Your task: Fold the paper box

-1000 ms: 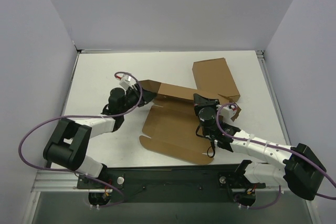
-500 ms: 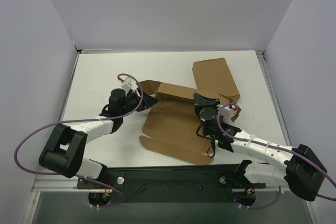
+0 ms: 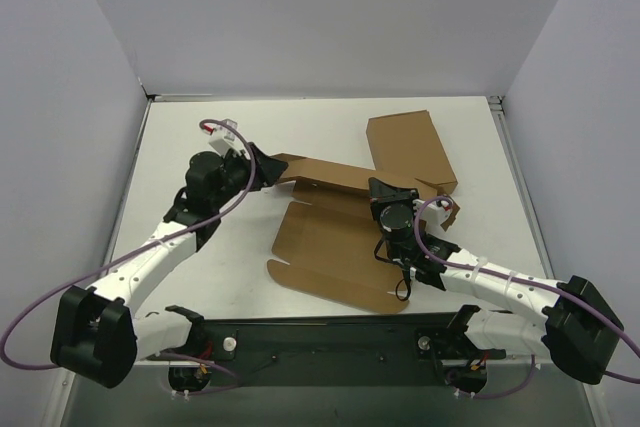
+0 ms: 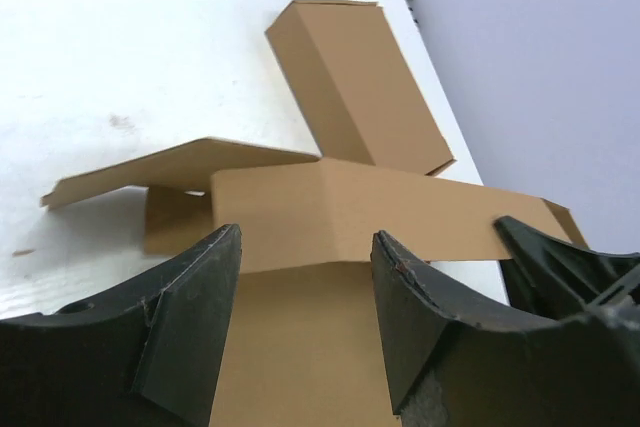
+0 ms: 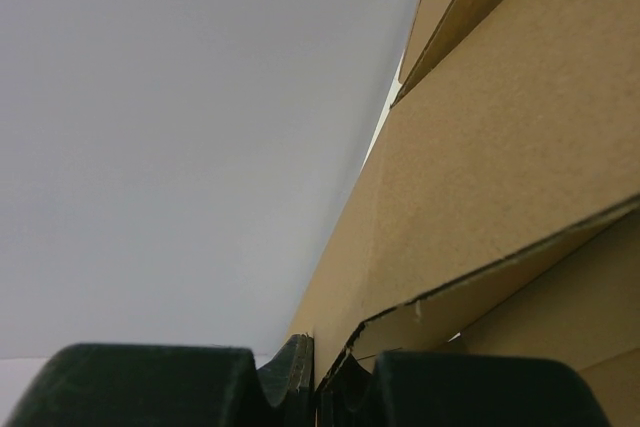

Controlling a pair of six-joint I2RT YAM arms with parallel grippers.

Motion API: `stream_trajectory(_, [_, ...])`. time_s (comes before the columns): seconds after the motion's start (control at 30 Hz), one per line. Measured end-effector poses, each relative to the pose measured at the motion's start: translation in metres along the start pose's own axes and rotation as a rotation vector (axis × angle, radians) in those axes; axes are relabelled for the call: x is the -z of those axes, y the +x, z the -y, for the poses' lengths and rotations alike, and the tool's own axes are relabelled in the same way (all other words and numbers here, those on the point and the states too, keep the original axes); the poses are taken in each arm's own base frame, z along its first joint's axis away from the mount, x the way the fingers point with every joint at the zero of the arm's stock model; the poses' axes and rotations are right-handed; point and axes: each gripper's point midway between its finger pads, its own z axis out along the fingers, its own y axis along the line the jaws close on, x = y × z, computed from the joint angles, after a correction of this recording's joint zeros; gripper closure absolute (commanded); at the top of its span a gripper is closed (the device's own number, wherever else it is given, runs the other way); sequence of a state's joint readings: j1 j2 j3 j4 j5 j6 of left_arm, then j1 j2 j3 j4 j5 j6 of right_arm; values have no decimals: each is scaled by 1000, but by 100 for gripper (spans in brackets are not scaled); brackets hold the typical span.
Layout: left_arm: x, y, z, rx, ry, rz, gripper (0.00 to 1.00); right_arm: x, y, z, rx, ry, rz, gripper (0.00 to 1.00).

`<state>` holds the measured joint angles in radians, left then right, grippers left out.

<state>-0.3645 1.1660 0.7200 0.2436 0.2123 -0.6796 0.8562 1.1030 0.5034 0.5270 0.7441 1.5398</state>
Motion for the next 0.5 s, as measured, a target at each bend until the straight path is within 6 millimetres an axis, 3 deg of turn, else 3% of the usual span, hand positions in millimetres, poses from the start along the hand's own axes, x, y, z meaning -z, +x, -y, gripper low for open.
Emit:
stream_trajectory(0.13, [-13,-8,24,-20,48,-8,34,0,0,0,0,0,0,100])
stream_trajectory(0.23, [-28,-5,25,-17,51,-41,34,0,0,0,0,0,0,100])
stream_trajectory(0.5, [-57,41,10,11,18,-207,34,0,0,0,1,1,0,100])
